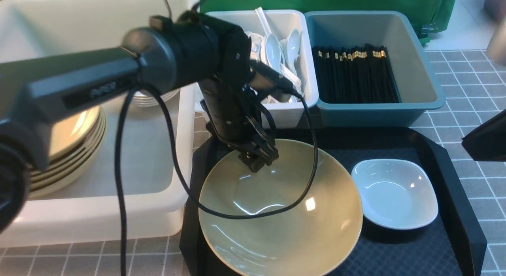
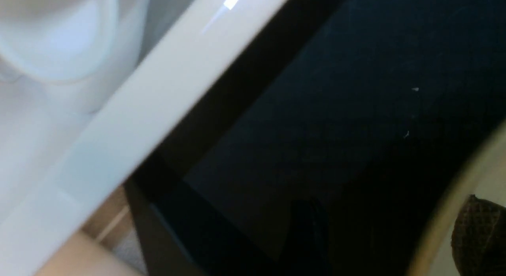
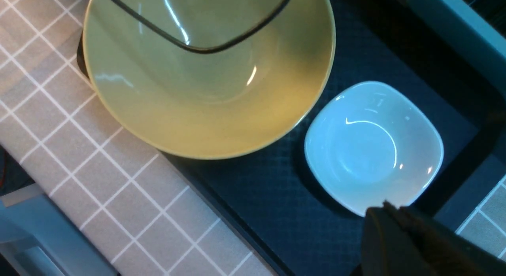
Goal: On grey table put chopsticks spoon bowls plates into blue grey white boxes.
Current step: 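Grasp the large bowl on the tray by its rim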
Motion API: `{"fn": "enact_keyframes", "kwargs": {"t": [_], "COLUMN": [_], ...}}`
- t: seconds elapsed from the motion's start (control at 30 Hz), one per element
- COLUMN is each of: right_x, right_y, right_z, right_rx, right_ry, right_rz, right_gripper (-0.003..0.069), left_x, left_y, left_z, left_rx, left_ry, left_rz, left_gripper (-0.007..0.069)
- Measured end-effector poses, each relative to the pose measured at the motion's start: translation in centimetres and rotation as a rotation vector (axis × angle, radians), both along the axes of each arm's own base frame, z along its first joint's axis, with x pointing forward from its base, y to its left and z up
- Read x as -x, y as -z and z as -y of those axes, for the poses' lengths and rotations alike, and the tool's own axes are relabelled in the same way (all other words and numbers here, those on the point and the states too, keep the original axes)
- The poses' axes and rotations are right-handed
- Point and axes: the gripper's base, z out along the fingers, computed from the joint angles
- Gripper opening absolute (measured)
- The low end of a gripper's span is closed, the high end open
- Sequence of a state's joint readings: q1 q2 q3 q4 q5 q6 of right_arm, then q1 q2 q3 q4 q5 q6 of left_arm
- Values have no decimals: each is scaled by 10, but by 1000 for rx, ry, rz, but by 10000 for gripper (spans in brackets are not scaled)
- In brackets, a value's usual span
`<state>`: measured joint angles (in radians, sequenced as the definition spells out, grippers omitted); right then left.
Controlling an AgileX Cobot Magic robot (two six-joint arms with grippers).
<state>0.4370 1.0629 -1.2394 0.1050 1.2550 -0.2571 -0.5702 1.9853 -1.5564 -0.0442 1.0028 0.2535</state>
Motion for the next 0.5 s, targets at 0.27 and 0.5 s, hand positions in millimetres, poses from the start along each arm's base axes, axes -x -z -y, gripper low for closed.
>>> {"fn": "enact_keyframes", "kwargs": {"t": [0.27, 0.5], "right_x": [0, -1], "right_y": [0, 4], "right_z": [0, -1], "right_rx": [-1, 5], "right_ry": [0, -3], "right_rz": [-2, -14], "right_gripper": [62, 63], "left_x": [5, 17], "left_y": [-5, -50], "left_z": [3, -5], "left_rx": [47, 98], "left_ry": [-37, -52], "left_rz": [-48, 30], "left_gripper": [99, 14]}}
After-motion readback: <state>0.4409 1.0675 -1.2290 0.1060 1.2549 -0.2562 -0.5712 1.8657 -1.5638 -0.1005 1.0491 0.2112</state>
